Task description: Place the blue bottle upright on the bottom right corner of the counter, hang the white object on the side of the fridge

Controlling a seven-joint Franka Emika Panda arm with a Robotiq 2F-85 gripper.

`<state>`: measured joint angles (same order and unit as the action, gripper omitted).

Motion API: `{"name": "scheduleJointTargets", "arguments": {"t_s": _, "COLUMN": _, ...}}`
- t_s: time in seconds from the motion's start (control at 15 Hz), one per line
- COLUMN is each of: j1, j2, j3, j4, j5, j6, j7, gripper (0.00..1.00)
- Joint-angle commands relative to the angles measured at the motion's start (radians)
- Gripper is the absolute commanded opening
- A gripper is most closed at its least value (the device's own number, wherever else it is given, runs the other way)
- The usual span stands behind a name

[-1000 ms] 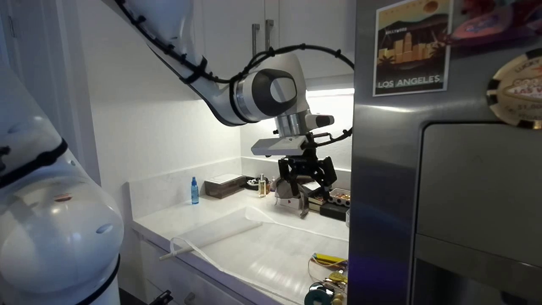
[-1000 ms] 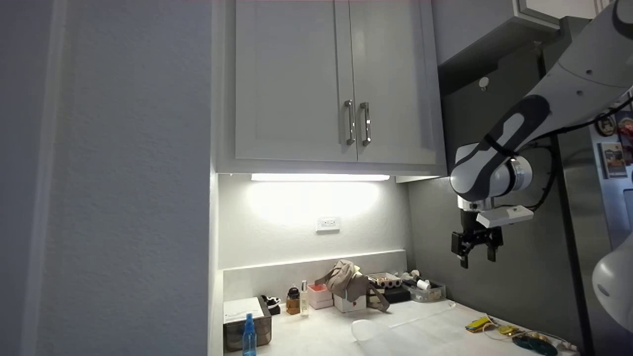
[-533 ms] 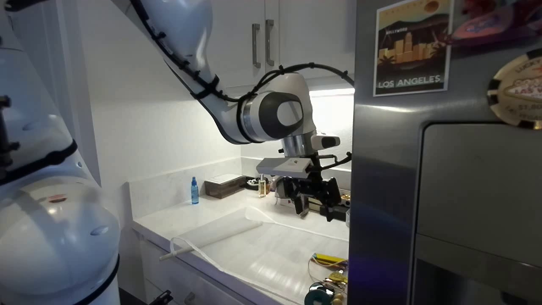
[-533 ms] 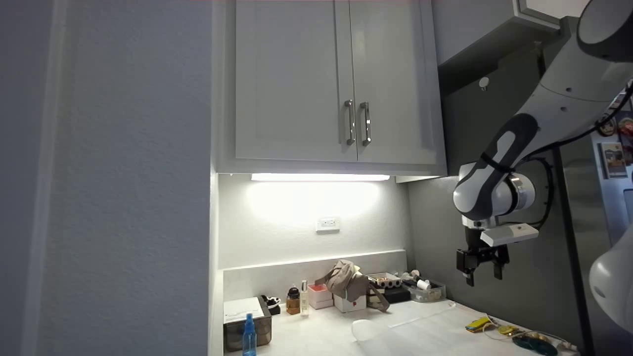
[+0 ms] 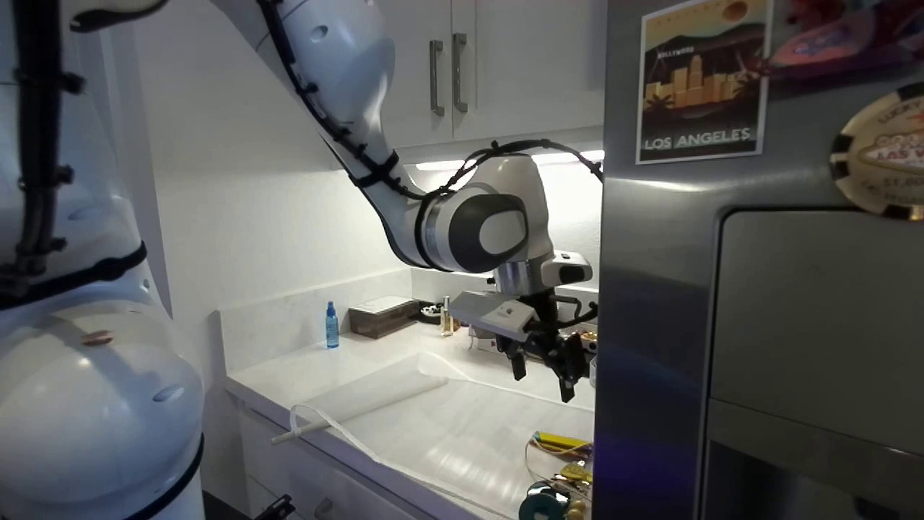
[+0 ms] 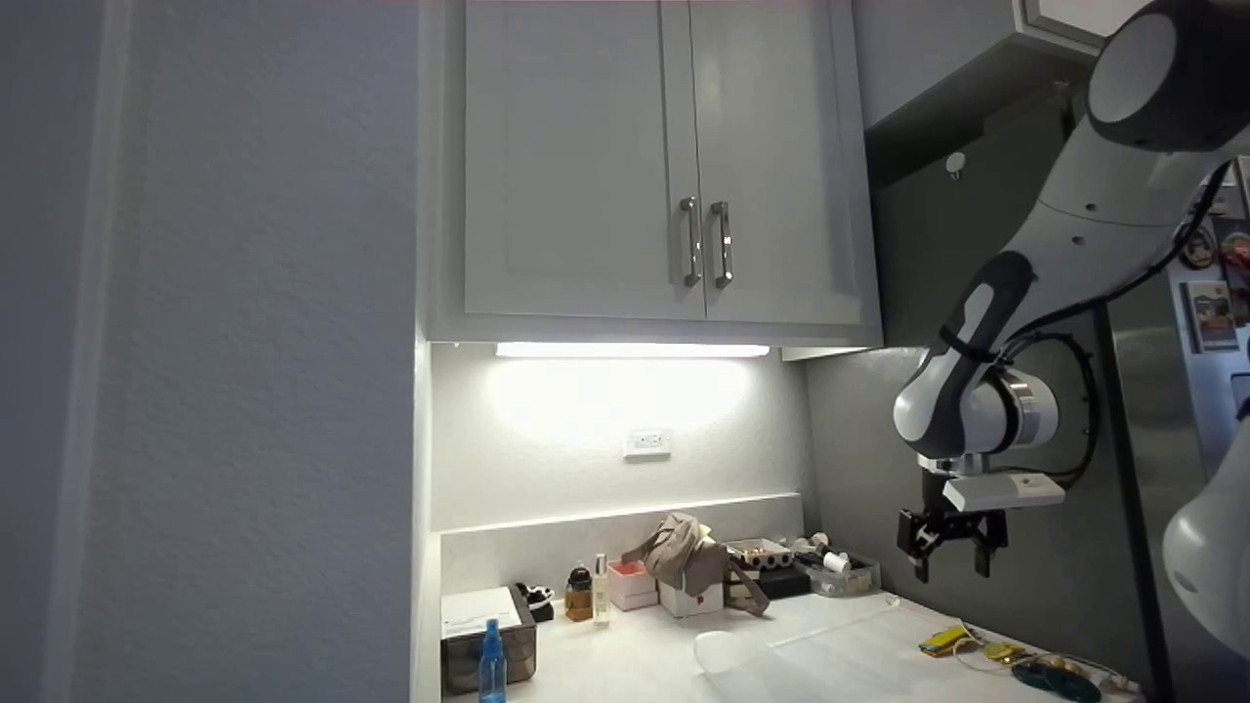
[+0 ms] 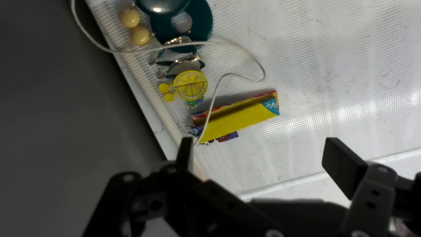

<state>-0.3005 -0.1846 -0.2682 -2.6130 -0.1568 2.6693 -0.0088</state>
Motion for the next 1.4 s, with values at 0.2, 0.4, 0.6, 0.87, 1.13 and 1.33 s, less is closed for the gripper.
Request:
{"name": "scheduleJointTargets", "arguments": {"t_s": 0.2, "j1": -0.001, "j2": 0.074, "j3": -0.002, "j4": -0.018, "j5": 0.079, "j6": 0.124, "j7": 0.048, "gripper": 1.0}}
{"name": "scheduleJointTargets", "arguments": {"t_s": 0.4, "j1": -0.005, "j2": 0.109, "j3": -0.004, "j4": -0.016, "j5": 0.089, "j6": 0.145, "j7": 0.077, "gripper": 1.0}}
{"name": "scheduleJointTargets", "arguments": {"t_s": 0.6, "j1": -0.01, "j2": 0.151, "j3": -0.009, "j4": -0.013, "j5": 0.077, "j6": 0.156, "j7": 0.117, "gripper": 1.0}}
{"name": "scheduleJointTargets", "arguments": {"t_s": 0.87, "j1": -0.009, "j2": 0.18, "j3": -0.018, "j4": -0.017, "j5": 0.076, "j6": 0.167, "j7": 0.145, "gripper": 1.0}}
{"name": "scheduleJointTargets", "arguments": {"t_s": 1.13, "j1": -0.008, "j2": 0.207, "j3": -0.029, "j4": -0.015, "j5": 0.08, "j6": 0.183, "j7": 0.154, "gripper": 1.0}}
{"name": "scheduleJointTargets", "arguments": {"t_s": 1.33, "j1": -0.004, "j2": 0.215, "j3": -0.031, "j4": -0.016, "j5": 0.089, "j6": 0.189, "j7": 0.144, "gripper": 0.74}}
